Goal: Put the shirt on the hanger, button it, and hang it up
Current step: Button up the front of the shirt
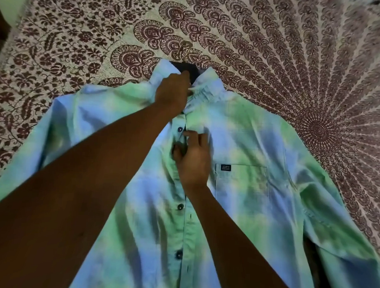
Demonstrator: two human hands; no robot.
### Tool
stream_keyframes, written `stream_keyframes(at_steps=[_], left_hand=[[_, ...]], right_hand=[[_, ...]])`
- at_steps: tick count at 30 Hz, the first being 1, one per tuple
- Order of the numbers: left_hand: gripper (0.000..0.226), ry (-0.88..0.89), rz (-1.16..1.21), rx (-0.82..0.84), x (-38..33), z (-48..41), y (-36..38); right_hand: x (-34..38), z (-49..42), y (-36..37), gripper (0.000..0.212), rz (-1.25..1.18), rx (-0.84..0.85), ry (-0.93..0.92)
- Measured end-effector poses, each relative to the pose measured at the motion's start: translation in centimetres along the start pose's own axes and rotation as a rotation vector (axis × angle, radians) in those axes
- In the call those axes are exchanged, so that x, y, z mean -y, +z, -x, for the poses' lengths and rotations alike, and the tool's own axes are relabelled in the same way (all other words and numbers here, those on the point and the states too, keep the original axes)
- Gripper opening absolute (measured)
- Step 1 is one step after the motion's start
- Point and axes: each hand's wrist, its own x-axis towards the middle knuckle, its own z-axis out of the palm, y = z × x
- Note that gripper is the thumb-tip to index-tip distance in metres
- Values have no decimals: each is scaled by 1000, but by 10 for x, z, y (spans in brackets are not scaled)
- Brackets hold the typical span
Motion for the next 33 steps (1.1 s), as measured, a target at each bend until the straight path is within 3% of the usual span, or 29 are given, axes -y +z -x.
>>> stream_keyframes(at_steps=[4, 6, 11, 15, 20, 24, 27, 29, 30, 33], left_hand=[[33, 6, 196, -108, 3, 21, -1], [38, 71, 107, -105, 6, 38, -1], [56, -42, -175, 247, 17, 47, -7], [36, -24, -147, 365, 11, 34, -4], [28, -114, 188, 124, 6, 31, 7], [32, -72, 307, 81, 5, 46, 15], [31, 35, 193, -153, -6, 74, 16], [46, 188, 49, -228, -6, 101, 27], [54, 263, -50, -165, -3, 114, 35], [67, 367, -304, 22, 18, 132, 58]], right_hand=[[-9, -1, -8, 37, 54, -45, 174], [-12, 0, -12, 25, 100, 1, 189], [-7, 4, -10, 15, -10, -57, 222], [-3, -2, -11, 18, 79, 29, 243], [1, -10, -15, 19, 50, 74, 296], [-5, -9, -19, 17, 0, 140, 220], [-15, -8, -31, 18, -95, -123, 98], [-33, -8, -38, 32, 100, -290, -8], [-44, -7, -42, 40, 213, -299, -22], [-74, 0, -46, 62, 443, 76, 47]])
